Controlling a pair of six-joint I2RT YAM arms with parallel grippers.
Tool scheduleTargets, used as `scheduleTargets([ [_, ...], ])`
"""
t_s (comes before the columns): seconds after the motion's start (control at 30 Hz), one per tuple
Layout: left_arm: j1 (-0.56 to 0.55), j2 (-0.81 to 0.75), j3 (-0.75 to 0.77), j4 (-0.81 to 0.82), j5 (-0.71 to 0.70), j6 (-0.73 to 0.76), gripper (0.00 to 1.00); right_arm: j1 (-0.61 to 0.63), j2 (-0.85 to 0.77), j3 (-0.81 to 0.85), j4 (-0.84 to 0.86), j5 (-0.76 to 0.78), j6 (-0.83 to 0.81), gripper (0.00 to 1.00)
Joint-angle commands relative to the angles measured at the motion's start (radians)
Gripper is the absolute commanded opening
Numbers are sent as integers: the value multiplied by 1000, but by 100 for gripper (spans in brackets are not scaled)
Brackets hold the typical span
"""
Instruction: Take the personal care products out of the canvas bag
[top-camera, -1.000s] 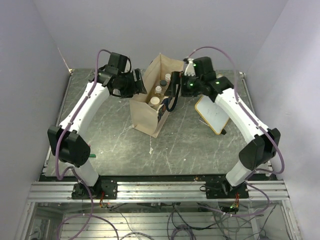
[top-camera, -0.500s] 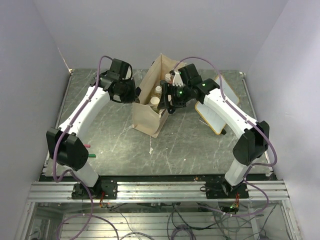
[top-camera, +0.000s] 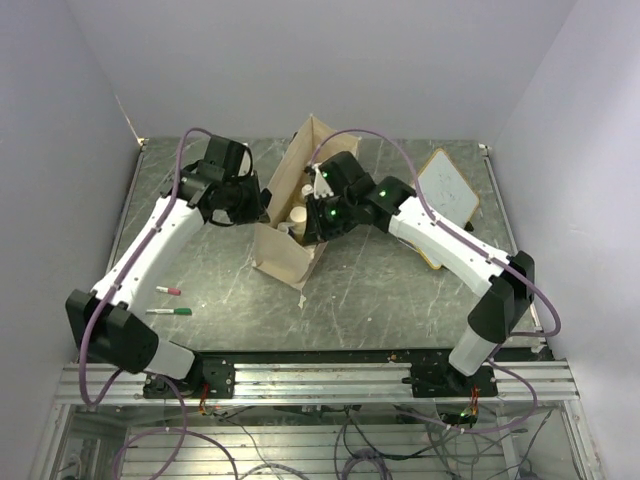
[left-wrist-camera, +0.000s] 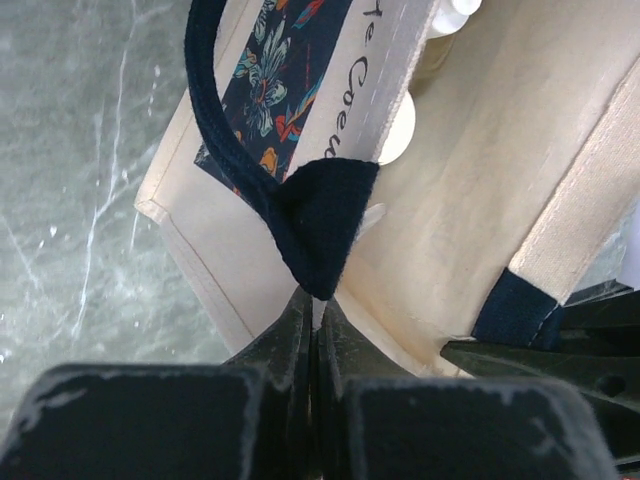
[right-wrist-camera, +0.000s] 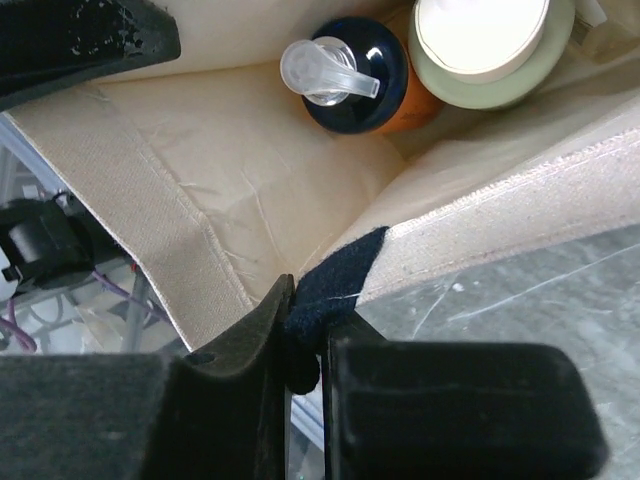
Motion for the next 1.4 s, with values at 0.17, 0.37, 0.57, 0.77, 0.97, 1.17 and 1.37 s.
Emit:
scheduleTargets([
  [0.17,-6,-251,-110,-114,33,-44,7,158,-117,-134,18,63,151,4],
  [0.37,-6,-331,-168,-125,26,-42,37,168,-170,-188,31,125,211,13],
  [0.57,-6,-434,-204,-150,39,-82,70,169,-189,-185,12,95,208,39],
  [0.77,-6,-469,-272,-110,108,-117,79,179,-197,-209,27,38,189,56],
  [0.97,-6,-432,-195,-99,132,-205,81,195,-196,-244,89,-10,170,64],
  [1.17,-7,-429,-267,-62,90,-328,95,214,-180,-229,147,-68,106,75],
  [1.37,-7,-435,-368,-124,31,-284,78,216,-134,-200,44,-1,22,75],
])
